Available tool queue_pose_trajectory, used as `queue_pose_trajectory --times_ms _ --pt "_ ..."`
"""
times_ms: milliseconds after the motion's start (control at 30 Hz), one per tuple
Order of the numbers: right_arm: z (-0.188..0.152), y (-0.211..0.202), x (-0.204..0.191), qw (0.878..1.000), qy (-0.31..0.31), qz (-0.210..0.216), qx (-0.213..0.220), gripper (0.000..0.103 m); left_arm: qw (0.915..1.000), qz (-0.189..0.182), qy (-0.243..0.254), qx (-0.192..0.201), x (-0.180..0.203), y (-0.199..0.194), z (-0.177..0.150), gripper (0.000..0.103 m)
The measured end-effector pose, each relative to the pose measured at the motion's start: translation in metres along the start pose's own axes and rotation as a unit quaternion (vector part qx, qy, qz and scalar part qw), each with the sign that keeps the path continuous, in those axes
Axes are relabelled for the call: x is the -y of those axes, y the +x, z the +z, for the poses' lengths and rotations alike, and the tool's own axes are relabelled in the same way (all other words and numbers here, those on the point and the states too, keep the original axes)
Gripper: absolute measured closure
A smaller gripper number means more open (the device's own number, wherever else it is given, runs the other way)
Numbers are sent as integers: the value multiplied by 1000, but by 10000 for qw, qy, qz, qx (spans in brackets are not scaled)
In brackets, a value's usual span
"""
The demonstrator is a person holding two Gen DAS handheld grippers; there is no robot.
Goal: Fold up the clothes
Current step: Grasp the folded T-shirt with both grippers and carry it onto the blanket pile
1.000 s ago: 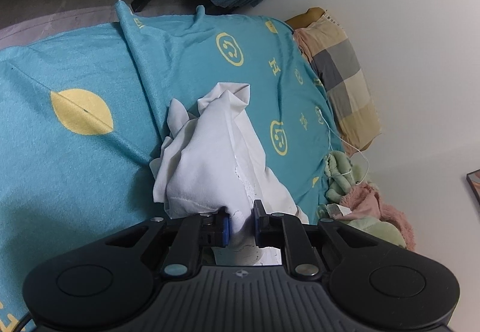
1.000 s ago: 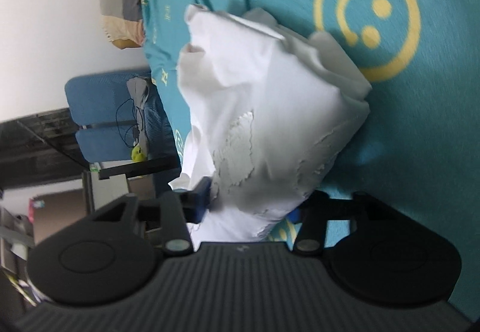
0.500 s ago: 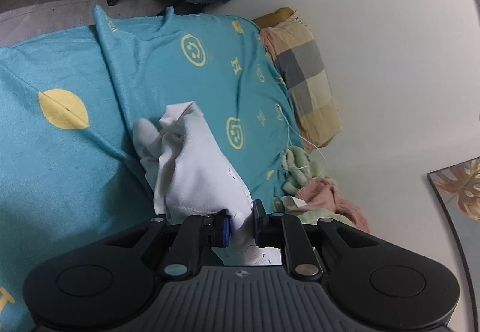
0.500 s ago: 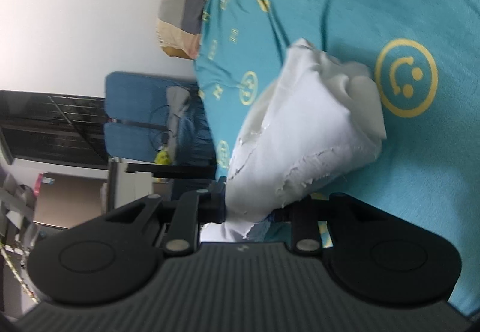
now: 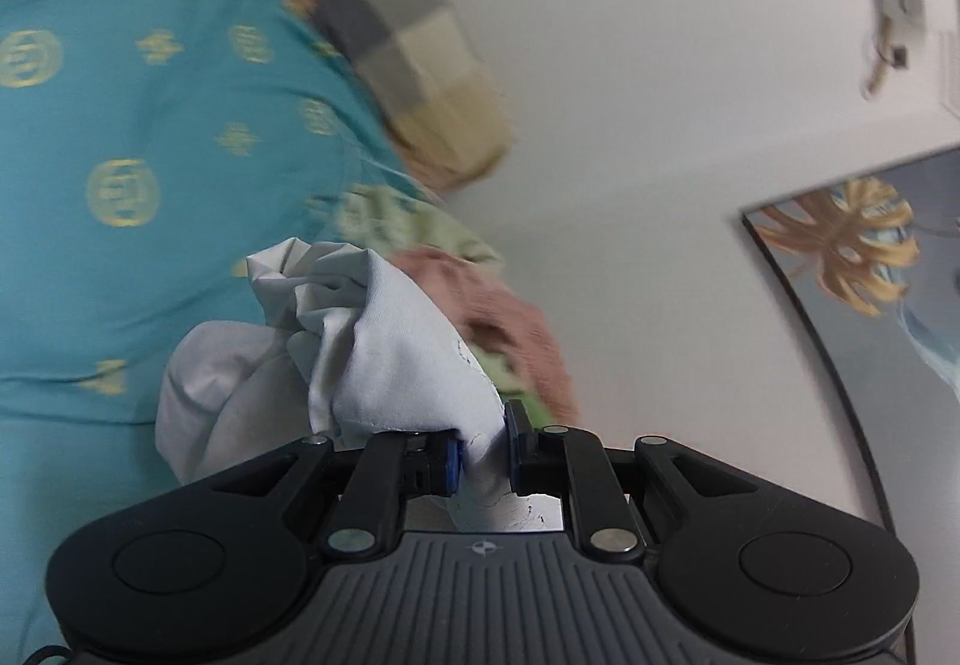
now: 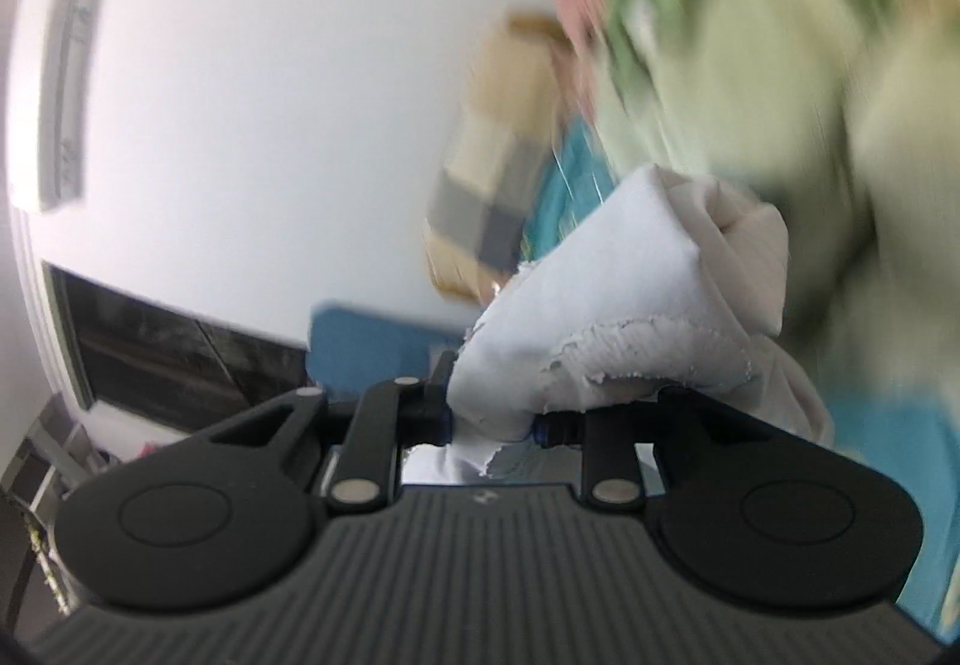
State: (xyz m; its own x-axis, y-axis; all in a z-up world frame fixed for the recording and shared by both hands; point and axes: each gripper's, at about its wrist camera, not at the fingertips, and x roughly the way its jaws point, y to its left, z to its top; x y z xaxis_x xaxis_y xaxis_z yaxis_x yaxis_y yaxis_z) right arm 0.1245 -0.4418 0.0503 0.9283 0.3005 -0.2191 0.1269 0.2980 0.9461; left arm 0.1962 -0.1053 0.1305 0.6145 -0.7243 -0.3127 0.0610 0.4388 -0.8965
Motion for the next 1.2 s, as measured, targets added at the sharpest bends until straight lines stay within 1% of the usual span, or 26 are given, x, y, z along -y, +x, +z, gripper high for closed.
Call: queue_pose_trajectory --times_ms 100,167,233,267,333,367,433,500,567,700,833,967,1000,1033,1067,1133,1200 --pt "63 -19 -34 9973 -475 114 553 76 9986 -371 310 -228 67 57 3 88" --pt "99 -31 -48 9928 -790 194 874 76 9952 -736 588 -261 102 93 -1 88" --pt "132 -39 -58 9872 -1064 245 1160 76 9906 -1000 907 -215 126 126 -14 87" --pt "143 -42 -57 9842 -1223 191 1270 76 9884 -1102 1025 -211 132 142 -22 87" --pt "160 -45 -49 9781 -1497 -14 1445 76 9860 -1176 1143 -297 129 173 -43 87" --pt "167 -46 -43 9753 -1608 -164 1509 76 9863 -1114 1150 -405 120 188 -52 87" --pt "175 -47 -20 9754 -1537 -519 1489 76 9875 -875 1108 -697 94 218 -69 87" --pt "175 -47 0 9760 -1493 -901 1309 76 9859 -623 1185 -1009 69 239 -81 87" --pt "174 -47 20 9747 -1447 -1282 1120 76 9815 -497 1392 -1219 48 242 -93 87" --pt "150 -58 39 9698 -1691 -1600 733 76 9756 -425 1554 -1491 16 225 -112 87" --pt "117 -72 62 9670 -1546 -1968 481 76 9677 -195 1950 -1585 -7 204 -128 87" --pt "86 -74 86 9588 -1412 -2455 220 76 9579 150 2366 -1621 -25 190 -144 86" --pt "82 -74 88 9563 -1452 -2526 236 76 9561 205 2447 -1598 -25 188 -146 85" --pt "78 -74 89 9538 -1495 -2593 258 75 9545 263 2526 -1561 -23 185 -148 83" --pt "77 -76 88 9532 -1481 -2620 281 73 9529 325 2602 -1525 -22 181 -149 78" --pt "76 -79 85 9523 -1445 -2668 327 70 9478 423 2791 -1480 -14 169 -151 72" --pt "73 -87 74 9499 -1449 -2751 305 67 9392 495 3079 -1436 -3 156 -153 51"
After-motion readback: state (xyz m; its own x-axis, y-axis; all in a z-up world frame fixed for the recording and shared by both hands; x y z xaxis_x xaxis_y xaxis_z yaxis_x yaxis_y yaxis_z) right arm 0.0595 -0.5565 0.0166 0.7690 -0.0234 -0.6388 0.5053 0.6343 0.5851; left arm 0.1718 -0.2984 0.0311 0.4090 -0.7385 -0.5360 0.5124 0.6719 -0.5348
